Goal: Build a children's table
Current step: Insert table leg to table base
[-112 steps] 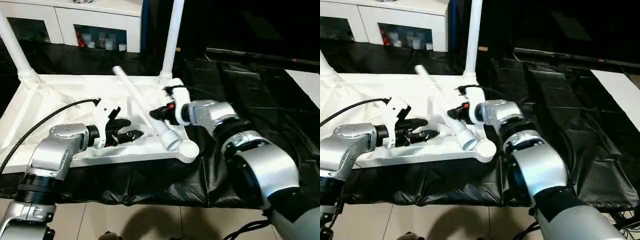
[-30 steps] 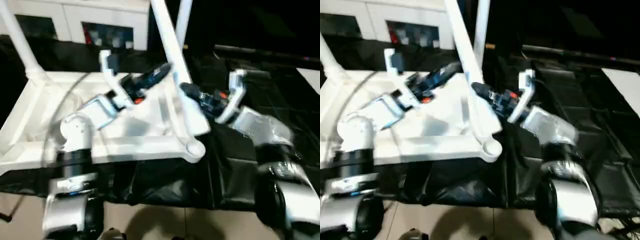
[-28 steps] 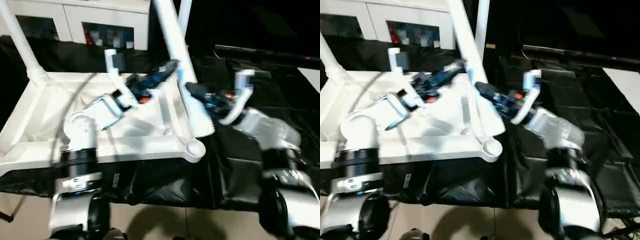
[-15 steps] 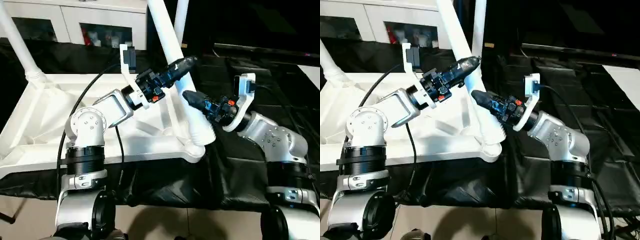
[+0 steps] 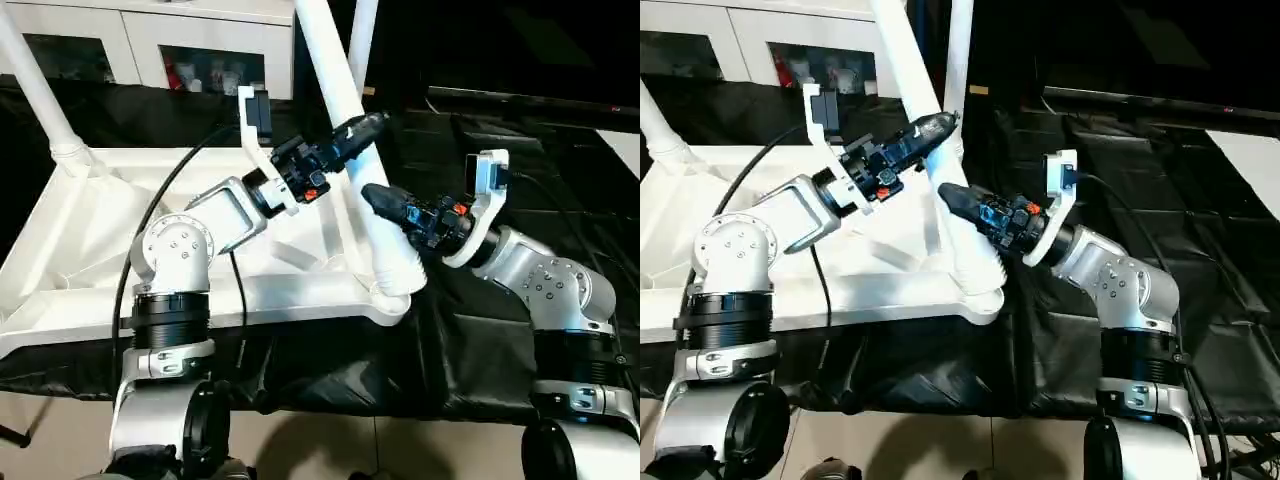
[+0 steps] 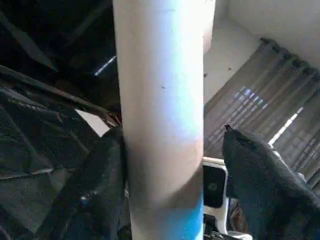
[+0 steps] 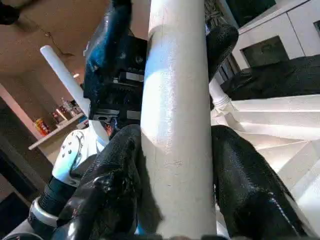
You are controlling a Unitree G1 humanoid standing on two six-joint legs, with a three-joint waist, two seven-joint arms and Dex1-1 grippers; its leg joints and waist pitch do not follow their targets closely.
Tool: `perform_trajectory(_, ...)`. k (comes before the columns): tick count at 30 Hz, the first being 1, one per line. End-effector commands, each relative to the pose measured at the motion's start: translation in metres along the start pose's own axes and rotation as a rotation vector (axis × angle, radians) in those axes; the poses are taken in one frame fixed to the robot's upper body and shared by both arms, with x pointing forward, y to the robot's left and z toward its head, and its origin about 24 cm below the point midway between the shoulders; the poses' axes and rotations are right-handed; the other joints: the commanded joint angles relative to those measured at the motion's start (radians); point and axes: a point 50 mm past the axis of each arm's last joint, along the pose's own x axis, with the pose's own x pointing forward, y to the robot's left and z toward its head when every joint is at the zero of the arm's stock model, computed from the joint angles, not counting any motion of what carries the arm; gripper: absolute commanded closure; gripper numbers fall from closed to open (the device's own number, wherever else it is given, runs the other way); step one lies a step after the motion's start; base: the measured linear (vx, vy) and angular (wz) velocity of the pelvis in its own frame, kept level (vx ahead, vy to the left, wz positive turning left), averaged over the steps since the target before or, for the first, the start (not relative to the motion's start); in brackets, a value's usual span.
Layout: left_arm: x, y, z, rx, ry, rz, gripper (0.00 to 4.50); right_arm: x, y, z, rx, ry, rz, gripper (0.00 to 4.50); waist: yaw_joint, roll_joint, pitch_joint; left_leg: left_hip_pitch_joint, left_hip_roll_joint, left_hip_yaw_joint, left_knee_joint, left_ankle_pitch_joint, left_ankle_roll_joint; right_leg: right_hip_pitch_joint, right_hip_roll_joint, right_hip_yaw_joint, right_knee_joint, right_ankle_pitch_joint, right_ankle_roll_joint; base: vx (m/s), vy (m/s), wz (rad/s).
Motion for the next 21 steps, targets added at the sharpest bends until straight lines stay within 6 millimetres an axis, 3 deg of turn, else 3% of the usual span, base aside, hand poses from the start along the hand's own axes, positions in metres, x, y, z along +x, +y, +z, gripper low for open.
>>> perform_trajectory(1,0.0098,-0.0100,-0.0038,0.062,0.052,-0.049,1.56,0.0000,0.0006,-0.0027,0.004,0.028,-0.017,2.69,0.002,0.014,-0.082,0.016,0.024,-0.015,-0.064,-0.156,0.004,0.063,-0.056,0.049,-0.080,-0.214,-0.163,0.000,0.000,0.00)
perform_trajectory(14,0.0139,-0.0104,-0.0005,0.086,0.047,-0.052,2.50,-0.0006,-0.0013,-0.0035,-0.001,0.057,-0.042,2.69,0.002,0.018,-0.082,0.015,0.023,-0.014,-0.063,-0.160,0.000,0.066,-0.057,0.050,-0.079,-0.207,-0.171,0.000,0.000,0.00)
perform_trajectory(16,0.0143,-0.0104,0.0008,0.092,0.045,-0.051,2.56,-0.0004,-0.0017,-0.0051,0.002,0.078,-0.043,2.00,0.002,0.017,-0.082,0.014,0.022,-0.014,-0.062,-0.157,0.002,0.066,-0.057,0.050,-0.080,-0.212,-0.167,0.000,0.000,0.00)
perform_trajectory(19,0.0152,-0.0098,0.0021,0.129,0.052,-0.027,2.58,0.0001,-0.0050,-0.0066,-0.038,0.108,-0.092,1.98,0.002,0.016,-0.083,0.013,0.022,-0.015,-0.063,-0.149,0.000,0.066,-0.057,0.050,-0.081,-0.215,-0.159,0.000,0.000,0.00)
perform_trajectory(21,0.0165,-0.0075,0.0011,0.197,0.085,0.020,2.64,0.0011,-0.0061,-0.0052,-0.060,0.110,-0.113,1.60,0.002,0.015,-0.083,0.014,0.022,-0.014,-0.062,-0.151,0.001,0.065,-0.057,0.050,-0.081,-0.219,-0.155,0.000,0.000,0.00)
